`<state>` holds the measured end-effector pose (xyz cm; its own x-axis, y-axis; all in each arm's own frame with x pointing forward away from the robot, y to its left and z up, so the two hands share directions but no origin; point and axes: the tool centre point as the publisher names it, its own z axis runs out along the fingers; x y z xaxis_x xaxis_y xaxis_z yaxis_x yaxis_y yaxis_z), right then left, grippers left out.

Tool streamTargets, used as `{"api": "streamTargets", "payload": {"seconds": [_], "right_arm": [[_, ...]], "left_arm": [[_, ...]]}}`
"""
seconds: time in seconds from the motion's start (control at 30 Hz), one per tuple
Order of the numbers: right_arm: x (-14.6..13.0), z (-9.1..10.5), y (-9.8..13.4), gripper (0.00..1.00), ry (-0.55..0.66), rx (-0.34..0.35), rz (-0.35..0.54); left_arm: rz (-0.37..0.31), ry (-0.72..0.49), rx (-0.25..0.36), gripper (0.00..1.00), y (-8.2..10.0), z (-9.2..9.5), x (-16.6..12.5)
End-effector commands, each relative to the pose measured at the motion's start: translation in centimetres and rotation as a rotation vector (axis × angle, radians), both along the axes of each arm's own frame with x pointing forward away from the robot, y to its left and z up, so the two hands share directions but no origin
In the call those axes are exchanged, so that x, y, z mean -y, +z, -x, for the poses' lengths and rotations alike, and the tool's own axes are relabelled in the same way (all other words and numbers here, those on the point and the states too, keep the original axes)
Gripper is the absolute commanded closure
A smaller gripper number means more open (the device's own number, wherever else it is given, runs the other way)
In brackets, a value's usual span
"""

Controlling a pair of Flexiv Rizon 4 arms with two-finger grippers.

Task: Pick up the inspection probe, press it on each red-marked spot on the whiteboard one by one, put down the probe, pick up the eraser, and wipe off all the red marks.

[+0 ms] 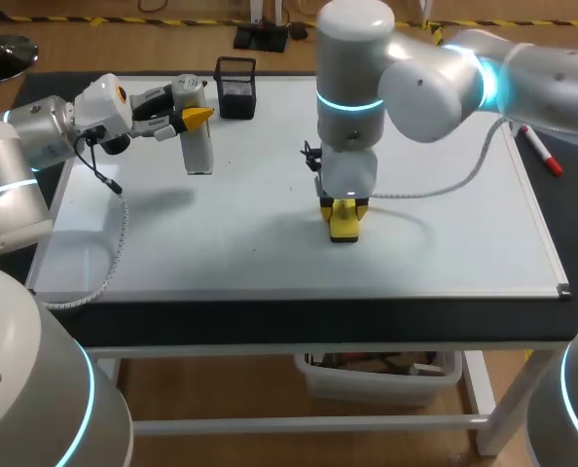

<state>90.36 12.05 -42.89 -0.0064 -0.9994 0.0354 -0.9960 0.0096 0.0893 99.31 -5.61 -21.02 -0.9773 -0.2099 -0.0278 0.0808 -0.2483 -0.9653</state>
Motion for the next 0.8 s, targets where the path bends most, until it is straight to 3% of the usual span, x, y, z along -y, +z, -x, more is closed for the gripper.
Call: {"api": "streamTargets", "payload": {"seconds": [0.03,0.43,0.8], "right_arm": [[1.2,0.2,0.0,1.00,-0.004,0.010,-0.003],[2.6,-0.9,2.1,1.00,-0.038,0.046,-0.033],[2.6,-0.9,2.1,1.00,-0.038,0.046,-0.033]], "left_arm": [[0.001,0.004,0.002,1.00,0.1,0.1,0.1],[0.001,0.004,0.002,1.00,0.1,0.1,0.1],[0.001,0.004,0.002,1.00,0.1,0.1,0.1]]}}
